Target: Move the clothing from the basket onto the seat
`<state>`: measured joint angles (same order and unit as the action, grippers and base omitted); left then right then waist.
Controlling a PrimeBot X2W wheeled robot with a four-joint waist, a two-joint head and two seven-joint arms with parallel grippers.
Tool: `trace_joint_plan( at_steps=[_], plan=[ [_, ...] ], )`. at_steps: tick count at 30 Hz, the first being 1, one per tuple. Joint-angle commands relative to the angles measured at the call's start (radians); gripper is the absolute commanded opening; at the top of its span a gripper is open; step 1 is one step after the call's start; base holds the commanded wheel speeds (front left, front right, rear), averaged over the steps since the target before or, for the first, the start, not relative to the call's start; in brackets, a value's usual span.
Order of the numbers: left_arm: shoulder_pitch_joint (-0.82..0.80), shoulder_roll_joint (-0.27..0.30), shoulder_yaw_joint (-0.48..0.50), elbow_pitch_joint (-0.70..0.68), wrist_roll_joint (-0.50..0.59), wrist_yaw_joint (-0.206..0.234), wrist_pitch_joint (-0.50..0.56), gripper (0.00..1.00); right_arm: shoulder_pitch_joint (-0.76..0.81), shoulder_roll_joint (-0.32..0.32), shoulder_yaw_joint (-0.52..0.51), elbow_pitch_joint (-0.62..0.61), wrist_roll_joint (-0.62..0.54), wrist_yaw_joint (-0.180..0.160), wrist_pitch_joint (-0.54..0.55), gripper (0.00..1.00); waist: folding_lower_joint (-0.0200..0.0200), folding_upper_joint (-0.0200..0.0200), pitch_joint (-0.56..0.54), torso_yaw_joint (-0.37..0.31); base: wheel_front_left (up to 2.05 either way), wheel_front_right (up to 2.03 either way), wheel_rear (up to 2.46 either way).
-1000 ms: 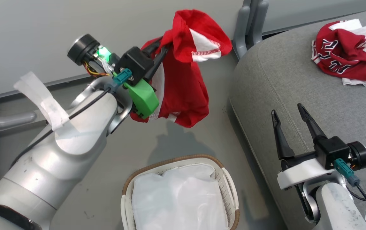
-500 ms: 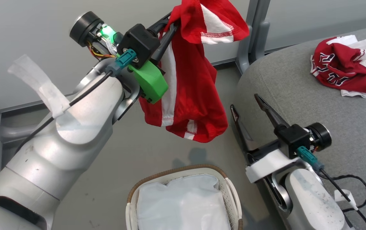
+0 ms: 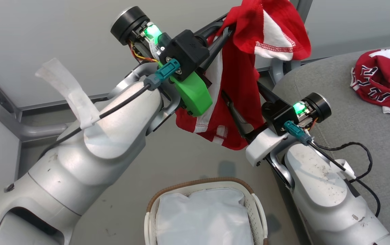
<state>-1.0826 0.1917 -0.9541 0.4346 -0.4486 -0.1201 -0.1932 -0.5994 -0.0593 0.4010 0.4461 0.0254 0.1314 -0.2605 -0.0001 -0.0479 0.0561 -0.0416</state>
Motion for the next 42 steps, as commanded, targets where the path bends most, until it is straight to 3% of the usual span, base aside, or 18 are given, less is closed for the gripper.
trace_joint_plan(
  at_steps=[1, 3, 5, 6, 7, 8, 11, 12, 14, 16, 21, 28, 34, 42],
  plan=[
    [-0.008, -0.007, -0.004, -0.009, -0.015, -0.001, 0.003, 0.00, -0.016, -0.005, 0.015, 0.022, 0.011, -0.001, -0.003, 1.00, 0.0001, 0.0000, -0.003, 0.015, 0.00, 0.00, 0.00],
    [0.000, -0.010, -0.009, -0.022, -0.018, -0.002, 0.002, 0.00, -0.037, -0.006, 0.039, 0.050, 0.027, -0.001, -0.003, 1.00, 0.0001, 0.0000, -0.005, 0.025, 0.00, 0.00, 0.00],
    [0.010, -0.009, -0.012, -0.032, -0.023, -0.001, 0.003, 0.00, -0.055, -0.007, 0.058, 0.068, 0.041, -0.001, -0.003, 0.44, 0.0001, 0.0000, -0.006, 0.032, 0.00, 0.00, 0.00],
    [0.016, -0.005, -0.013, -0.037, -0.026, -0.002, 0.004, 0.00, -0.062, -0.008, 0.065, 0.075, 0.050, -0.001, -0.003, 0.27, 0.0001, 0.0000, -0.006, 0.035, 0.00, 0.00, 0.00],
    [0.021, -0.002, -0.013, -0.040, -0.028, -0.001, 0.006, 0.00, -0.065, -0.009, 0.070, 0.077, 0.055, -0.001, -0.003, 0.20, 0.0001, 0.0000, -0.006, 0.037, 0.00, 0.00, 0.00],
    [0.027, 0.003, -0.013, -0.045, -0.032, 0.000, 0.006, 0.00, -0.067, -0.011, 0.076, 0.078, 0.061, -0.001, -0.003, 0.00, 0.0001, 0.0000, -0.006, 0.039, 0.00, 0.00, 0.00],
    [0.043, 0.017, -0.006, -0.055, -0.043, 0.009, 0.009, 0.00, -0.070, -0.014, 0.085, 0.064, 0.075, -0.001, -0.003, 0.00, 0.0001, 0.0000, -0.006, 0.043, 0.00, 0.00, 0.00],
    [0.053, 0.023, -0.003, -0.056, -0.049, 0.014, 0.007, 0.19, -0.069, -0.014, 0.086, 0.055, 0.078, -0.001, -0.003, 0.00, 0.0001, 0.0000, -0.005, 0.043, 0.00, 0.00, 0.00],
    [0.076, 0.037, 0.003, -0.050, -0.064, 0.021, 0.006, 0.44, -0.063, -0.017, 0.085, 0.043, 0.083, -0.001, -0.003, 0.00, 0.0001, 0.0000, -0.005, 0.043, 0.00, 0.00, 0.00],
    [0.103, 0.048, 0.012, -0.041, -0.084, 0.028, 0.002, 1.00, -0.054, -0.017, 0.082, 0.026, 0.085, -0.001, -0.003, 0.00, 0.0001, 0.0000, -0.005, 0.042, 0.00, 0.00, 0.00],
    [0.192, 0.072, 0.041, -0.001, -0.136, 0.050, -0.020, 1.00, -0.037, -0.021, 0.073, -0.008, 0.092, -0.001, -0.003, 0.00, 0.0001, 0.0000, -0.005, 0.035, 0.00, 0.00, 0.00],
    [0.354, 0.083, 0.048, 0.042, -0.165, 0.048, -0.065, 1.00, -0.010, -0.029, 0.042, -0.037, 0.084, -0.001, -0.003, 0.00, 0.0001, 0.0000, -0.005, 0.024, 0.00, 0.00, 0.00],
    [0.511, 0.058, 0.091, 0.030, -0.165, 0.060, -0.072, 1.00, 0.025, -0.039, 0.001, -0.054, 0.080, -0.001, -0.003, 0.00, 0.0001, 0.0000, 0.000, 0.016, 0.00, 0.00, 0.00],
    [0.662, 0.014, 0.184, -0.005, -0.086, 0.048, -0.072, 1.00, 0.088, -0.045, -0.060, -0.066, 0.069, -0.001, -0.003, 0.00, 0.0001, 0.0000, 0.009, 0.009, 0.00, 0.00, 0.00]
  ],
)
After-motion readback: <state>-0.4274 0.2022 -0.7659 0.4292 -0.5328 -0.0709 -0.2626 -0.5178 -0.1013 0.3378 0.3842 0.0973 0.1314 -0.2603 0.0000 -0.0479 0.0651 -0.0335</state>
